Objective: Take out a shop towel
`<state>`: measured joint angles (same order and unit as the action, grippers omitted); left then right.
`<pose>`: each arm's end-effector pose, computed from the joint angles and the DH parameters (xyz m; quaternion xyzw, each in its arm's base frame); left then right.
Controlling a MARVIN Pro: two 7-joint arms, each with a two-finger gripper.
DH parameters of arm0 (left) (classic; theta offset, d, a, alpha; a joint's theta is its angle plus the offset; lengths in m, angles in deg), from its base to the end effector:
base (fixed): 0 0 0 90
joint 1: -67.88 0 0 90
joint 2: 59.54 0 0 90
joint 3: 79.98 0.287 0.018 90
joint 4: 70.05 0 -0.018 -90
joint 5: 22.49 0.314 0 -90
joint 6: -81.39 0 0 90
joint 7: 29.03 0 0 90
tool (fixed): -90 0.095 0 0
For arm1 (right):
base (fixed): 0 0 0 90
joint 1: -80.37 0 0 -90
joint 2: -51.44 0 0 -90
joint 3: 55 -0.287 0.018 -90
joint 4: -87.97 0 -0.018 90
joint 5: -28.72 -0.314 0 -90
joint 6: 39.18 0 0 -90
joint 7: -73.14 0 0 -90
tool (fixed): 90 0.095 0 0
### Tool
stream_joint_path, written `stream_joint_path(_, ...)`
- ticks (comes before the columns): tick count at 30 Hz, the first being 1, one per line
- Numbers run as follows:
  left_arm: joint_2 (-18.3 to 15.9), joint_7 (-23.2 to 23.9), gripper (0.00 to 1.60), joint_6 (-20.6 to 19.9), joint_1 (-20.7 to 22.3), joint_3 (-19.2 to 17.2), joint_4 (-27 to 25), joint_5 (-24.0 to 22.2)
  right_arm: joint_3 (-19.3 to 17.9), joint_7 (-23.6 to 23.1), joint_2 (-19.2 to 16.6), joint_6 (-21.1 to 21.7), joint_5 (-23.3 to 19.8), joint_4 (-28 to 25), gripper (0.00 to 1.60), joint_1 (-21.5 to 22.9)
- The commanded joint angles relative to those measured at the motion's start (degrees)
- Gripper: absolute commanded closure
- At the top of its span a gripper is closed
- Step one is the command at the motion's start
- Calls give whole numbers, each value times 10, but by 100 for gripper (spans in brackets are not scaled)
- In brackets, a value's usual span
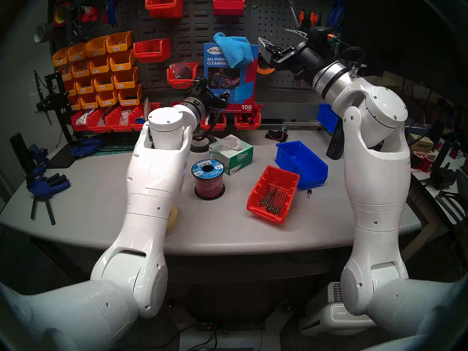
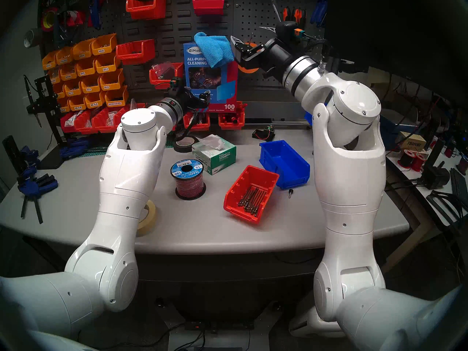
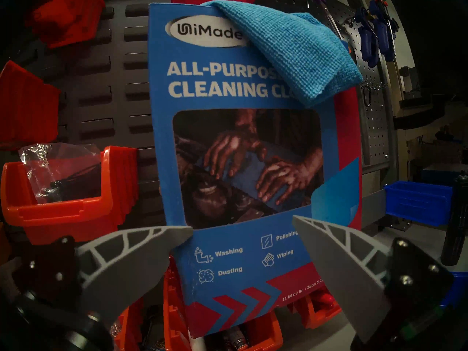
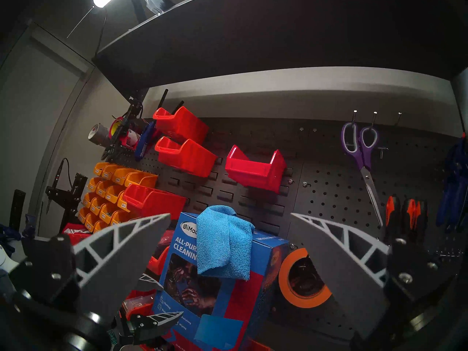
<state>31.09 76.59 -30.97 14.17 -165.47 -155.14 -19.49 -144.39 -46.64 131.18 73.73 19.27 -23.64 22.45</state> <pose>0.5499 -0.0600 -0.0606 0.6431 -0.1481 0.7473 0.0776 0.4356 0.0227 0.0495 -0.4788 -0.2588 -0.8283 0.1330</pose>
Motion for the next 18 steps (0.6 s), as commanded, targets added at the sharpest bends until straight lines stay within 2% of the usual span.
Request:
stream_joint_path(1,12,-3,0,11,49,3,-26,-2,-1,3,5,1,-2,-17,0,8)
stream_joint_path(7,6,-3,0,2,29,-6,-46,-3,-4,5,6,3,-1,-20,0,2)
stream_joint_path(18,-20,-1,0,-15,-26,-47,-120,-13,-7,5,9,4,-1,-18,0,1)
